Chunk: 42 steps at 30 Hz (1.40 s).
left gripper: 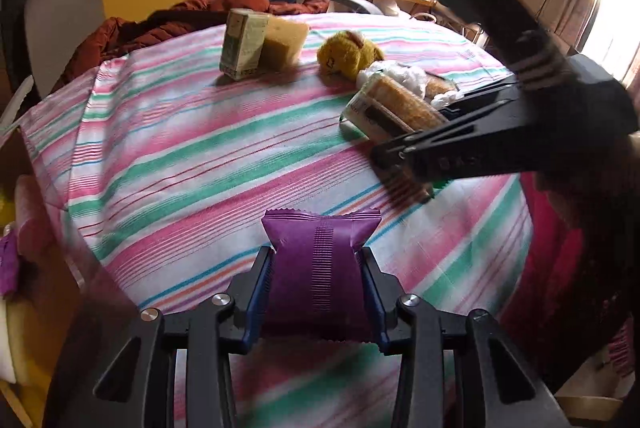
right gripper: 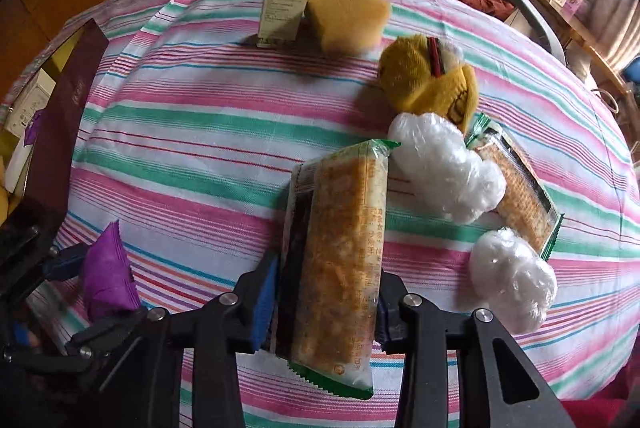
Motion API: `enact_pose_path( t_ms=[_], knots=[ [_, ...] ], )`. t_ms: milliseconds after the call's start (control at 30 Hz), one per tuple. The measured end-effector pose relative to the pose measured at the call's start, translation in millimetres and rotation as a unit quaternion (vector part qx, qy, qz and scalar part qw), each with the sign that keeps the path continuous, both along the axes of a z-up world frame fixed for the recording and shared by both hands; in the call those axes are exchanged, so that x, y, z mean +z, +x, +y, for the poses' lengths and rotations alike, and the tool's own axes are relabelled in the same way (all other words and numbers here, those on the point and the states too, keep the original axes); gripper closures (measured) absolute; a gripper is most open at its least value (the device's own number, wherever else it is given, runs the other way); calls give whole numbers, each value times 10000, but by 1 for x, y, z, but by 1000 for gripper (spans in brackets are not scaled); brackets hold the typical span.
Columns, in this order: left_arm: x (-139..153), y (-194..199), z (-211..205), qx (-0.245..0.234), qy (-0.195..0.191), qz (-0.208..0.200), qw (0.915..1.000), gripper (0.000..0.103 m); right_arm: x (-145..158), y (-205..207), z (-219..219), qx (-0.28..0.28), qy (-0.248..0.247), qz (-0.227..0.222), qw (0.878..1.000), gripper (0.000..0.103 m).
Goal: Organize objects
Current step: 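Carry the purple packet and cracker bar into the gold tray and release both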
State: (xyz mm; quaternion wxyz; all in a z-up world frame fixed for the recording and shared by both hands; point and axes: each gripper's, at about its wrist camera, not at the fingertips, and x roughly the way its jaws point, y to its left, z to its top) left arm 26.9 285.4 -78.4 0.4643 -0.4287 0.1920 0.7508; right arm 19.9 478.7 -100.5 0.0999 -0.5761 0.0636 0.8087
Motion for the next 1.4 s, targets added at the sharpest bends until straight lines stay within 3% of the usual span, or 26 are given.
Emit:
enact_pose_path(
  t_ms=[200,300,467,667,767,833,900,933,967,1067,1200,1400],
  knots=[
    [28,-4,-39,261,380,28,9989,61,11,2,-5,202,228,314,9990,70],
    [42,-11,-63,550,536,73,9970,61,18,3,-9,276,240,542,9979,83],
    [55,-28,-100,1084,721,18,9915,61,18,-7,-16,276,229,527,9980,83],
    [58,-34,-119,1341,786,75,9878,61,8,-9,-22,218,145,315,9992,81],
    [60,-35,-127,1367,814,96,9872,61,4,-7,-19,136,105,234,9996,67],
    [62,-35,-132,1396,832,102,9866,61,3,-7,-18,110,53,224,9997,67],
    [64,-37,-139,1464,851,92,9855,61,4,-7,-18,116,64,245,9996,74],
    [65,-38,-143,1510,861,96,9847,61,5,-6,-20,161,75,273,9995,84],
    [66,-39,-148,1564,868,108,9838,61,6,-6,-23,198,140,307,9992,83],
    [72,-45,-169,1803,918,174,9792,61,12,-5,-27,257,157,446,9986,84],
    [73,-57,-196,2147,867,258,9725,61,31,4,-32,233,-209,874,9957,84],
    [62,-77,-238,2797,704,232,9572,61,61,-5,-92,708,-661,1371,9858,84]
  ],
)
